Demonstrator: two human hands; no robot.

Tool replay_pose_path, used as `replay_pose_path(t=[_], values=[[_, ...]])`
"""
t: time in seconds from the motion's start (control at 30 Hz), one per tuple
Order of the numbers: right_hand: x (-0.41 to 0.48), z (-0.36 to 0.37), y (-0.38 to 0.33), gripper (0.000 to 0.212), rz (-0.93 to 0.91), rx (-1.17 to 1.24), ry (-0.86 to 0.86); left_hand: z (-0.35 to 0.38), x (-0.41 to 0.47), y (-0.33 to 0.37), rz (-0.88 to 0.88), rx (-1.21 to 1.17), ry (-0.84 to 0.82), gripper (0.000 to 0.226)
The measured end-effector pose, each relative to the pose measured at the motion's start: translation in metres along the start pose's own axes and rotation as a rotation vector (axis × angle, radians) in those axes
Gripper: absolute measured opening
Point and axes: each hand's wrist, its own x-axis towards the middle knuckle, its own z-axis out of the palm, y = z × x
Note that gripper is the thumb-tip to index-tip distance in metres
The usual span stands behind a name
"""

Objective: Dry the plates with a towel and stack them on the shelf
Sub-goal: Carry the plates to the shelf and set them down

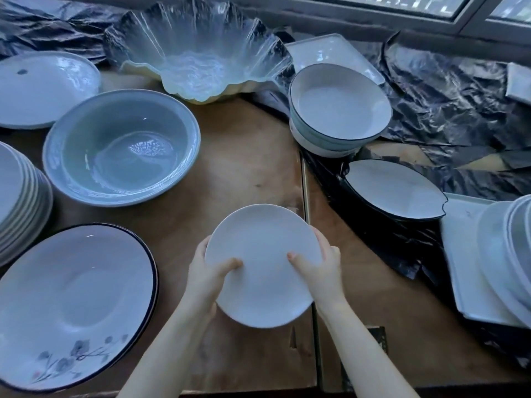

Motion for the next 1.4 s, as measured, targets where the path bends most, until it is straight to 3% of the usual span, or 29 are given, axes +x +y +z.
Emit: replay_pose_path(t=[0.77, 1.03, 1.4], values=[[-0.010, 0.000, 0.012, 0.068, 0.016, 0.089, -0.003, -0.003, 0.002, -0.005, 0.019, -0.013, -0.093, 0.074], [-0.009, -0.001, 0.017, 0.054, -0.038, 0.080, -0.024, -0.003, 0.003, -0.007, 0.026, -0.035, -0.097, 0.075], [-0.006, -0.001, 0.021, 0.062, -0.047, 0.123, -0.040, 0.002, -0.005, -0.002, 0.054, 0.038, -0.047, 0.068]])
